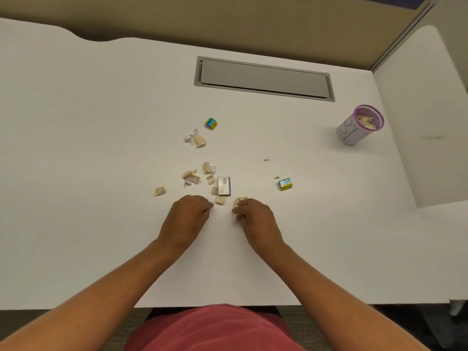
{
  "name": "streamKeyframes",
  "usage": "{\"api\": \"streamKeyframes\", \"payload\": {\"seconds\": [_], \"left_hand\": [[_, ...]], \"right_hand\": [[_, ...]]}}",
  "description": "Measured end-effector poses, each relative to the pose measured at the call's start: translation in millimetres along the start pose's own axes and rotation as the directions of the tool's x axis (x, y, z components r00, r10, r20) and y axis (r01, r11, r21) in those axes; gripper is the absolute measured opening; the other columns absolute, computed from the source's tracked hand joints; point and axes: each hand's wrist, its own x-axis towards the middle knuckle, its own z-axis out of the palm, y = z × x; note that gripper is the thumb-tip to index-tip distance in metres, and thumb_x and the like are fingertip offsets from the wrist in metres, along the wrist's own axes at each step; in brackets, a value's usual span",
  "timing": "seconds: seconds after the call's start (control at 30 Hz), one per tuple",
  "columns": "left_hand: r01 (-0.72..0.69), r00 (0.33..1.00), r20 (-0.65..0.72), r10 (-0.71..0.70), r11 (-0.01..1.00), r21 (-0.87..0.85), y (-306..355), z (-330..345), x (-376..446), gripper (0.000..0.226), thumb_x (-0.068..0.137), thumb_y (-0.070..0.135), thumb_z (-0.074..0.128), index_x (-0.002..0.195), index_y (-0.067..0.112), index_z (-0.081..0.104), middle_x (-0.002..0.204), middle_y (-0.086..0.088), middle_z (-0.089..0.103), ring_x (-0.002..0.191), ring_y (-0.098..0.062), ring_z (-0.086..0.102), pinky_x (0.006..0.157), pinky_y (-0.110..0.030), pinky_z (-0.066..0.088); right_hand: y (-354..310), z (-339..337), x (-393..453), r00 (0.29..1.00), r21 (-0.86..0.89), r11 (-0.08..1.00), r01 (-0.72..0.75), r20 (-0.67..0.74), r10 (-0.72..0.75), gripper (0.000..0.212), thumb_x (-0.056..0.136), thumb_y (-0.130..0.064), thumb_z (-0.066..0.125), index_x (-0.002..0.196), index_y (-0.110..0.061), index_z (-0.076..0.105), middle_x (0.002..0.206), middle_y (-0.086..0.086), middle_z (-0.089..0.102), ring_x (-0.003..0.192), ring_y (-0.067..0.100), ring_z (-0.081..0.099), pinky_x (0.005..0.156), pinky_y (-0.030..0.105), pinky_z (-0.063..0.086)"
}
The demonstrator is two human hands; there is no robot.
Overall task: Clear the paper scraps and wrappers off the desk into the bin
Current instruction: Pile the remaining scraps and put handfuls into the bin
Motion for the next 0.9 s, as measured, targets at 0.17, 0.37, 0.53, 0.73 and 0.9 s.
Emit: {"api": "streamKeyframes", "payload": {"seconds": [0.17,0.37,0.53,0.73,0.9], "left_hand": [[0.092,0.992,-0.054,-0.11,0.958,-0.272,29.2,6.5,11.9,0.014,0.089,0.01,0.079,0.101,0.015,0.083,0.092,0.003,0.08,0.081,-0.015,0.073,0.082,-0.033,0.06],[-0.172,0.982,-0.103,0.158,0.973,-0.155,64.8,42.9,43.2,0.013,0.085,0.008,0.082,0.095,0.016,0.083,0.095,0.006,0.079,0.086,-0.016,0.073,0.083,-0.019,0.049],[-0.354,0.916,-0.203,0.345,0.935,-0.006,83.6,78.9,81.1,0.014,0.092,0.012,0.069,0.1,0.015,0.08,0.096,0.003,0.074,0.097,-0.011,0.059,0.078,-0.028,0.054],[-0.289,0.949,-0.148,0.279,0.956,-0.054,103.0,84.6,106.7,0.044,0.096,0.031,0.041,0.101,0.012,0.08,0.098,-0.002,0.075,0.091,-0.023,0.072,0.076,-0.031,0.061],[-0.238,0.966,-0.118,0.23,0.969,-0.06,110.3,85.7,109.5,0.044,0.095,0.031,0.042,0.102,0.013,0.081,0.1,-0.001,0.077,0.092,-0.022,0.074,0.084,-0.025,0.054]], "right_hand": [[14.0,-42.4,7.0,0.904,0.594,0.706,-0.386,0.09,0.419,0.016,0.083,-0.007,0.073,0.081,-0.019,0.084,0.08,-0.006,0.08,0.084,0.004,0.075,0.081,0.016,0.057],[54.8,-129.8,28.3,0.859,0.782,0.509,-0.358,0.062,0.509,0.009,0.082,-0.001,0.078,0.088,-0.006,0.082,0.091,0.007,0.08,0.085,0.014,0.075,0.089,0.034,0.06],[99.9,-221.3,75.8,0.822,0.587,0.76,-0.28,-0.262,0.505,0.028,0.08,-0.002,0.076,0.067,-0.026,0.079,0.072,-0.008,0.078,0.071,0.005,0.069,0.074,0.023,0.052],[152.4,-298.0,148.9,0.801,0.138,0.927,-0.348,-0.47,0.371,0.022,0.082,-0.004,0.067,0.086,-0.017,0.084,0.086,-0.001,0.079,0.083,0.012,0.073,0.079,0.026,0.059],[194.2,-298.6,191.7,0.892,-0.293,0.857,-0.423,-0.302,0.337,0.018,0.091,-0.011,0.065,0.1,-0.008,0.081,0.1,0.013,0.076,0.088,0.029,0.072,0.081,0.039,0.062]]}}
